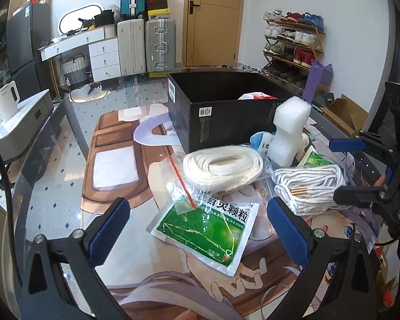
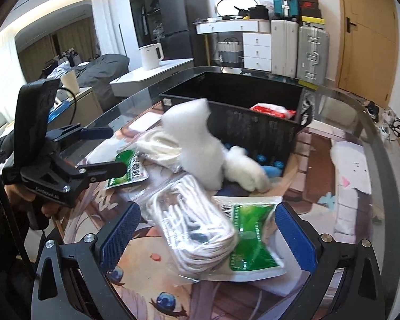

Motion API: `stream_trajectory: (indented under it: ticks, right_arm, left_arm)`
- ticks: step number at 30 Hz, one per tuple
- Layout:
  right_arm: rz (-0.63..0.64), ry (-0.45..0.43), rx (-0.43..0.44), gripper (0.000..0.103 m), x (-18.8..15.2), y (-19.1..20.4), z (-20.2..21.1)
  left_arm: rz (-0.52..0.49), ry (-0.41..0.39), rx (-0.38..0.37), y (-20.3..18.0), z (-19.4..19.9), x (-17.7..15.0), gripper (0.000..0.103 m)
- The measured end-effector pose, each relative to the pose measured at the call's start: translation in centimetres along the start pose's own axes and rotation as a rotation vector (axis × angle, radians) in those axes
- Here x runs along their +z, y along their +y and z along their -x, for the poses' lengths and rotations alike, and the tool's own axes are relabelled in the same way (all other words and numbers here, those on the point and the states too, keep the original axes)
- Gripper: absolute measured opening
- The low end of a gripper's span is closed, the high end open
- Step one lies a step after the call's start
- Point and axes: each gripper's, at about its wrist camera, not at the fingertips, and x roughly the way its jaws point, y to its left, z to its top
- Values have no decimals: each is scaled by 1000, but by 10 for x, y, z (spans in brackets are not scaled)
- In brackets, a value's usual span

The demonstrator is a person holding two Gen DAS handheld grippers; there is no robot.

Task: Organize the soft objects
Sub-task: 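Move both tools back toward the remaining items on the cloth, then grasp the bagged white rope with the right gripper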

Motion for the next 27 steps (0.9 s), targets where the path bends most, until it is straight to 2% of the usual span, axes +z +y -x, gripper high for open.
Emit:
stream_trajectory:
  ticks: [5, 10, 13, 22, 27]
  right_arm:
    - [11, 37, 18, 102, -3, 8, -12]
    - [28, 35, -2, 102, -2, 14, -16]
    - [47, 13, -46, 102, 1, 17, -14]
    - [101, 35, -4, 101, -3, 32, -23]
    - [119, 66, -32, 87, -5, 39, -34]
  left_arm:
    - [13, 12, -3, 3, -1, 0, 103]
    - [7, 8, -10, 4, -1, -1, 103]
    - [8, 12, -13, 5, -2, -1, 103]
    - [12, 12, -15, 5, -1, -1, 103]
    - [11, 14, -17, 5, -1, -1, 103]
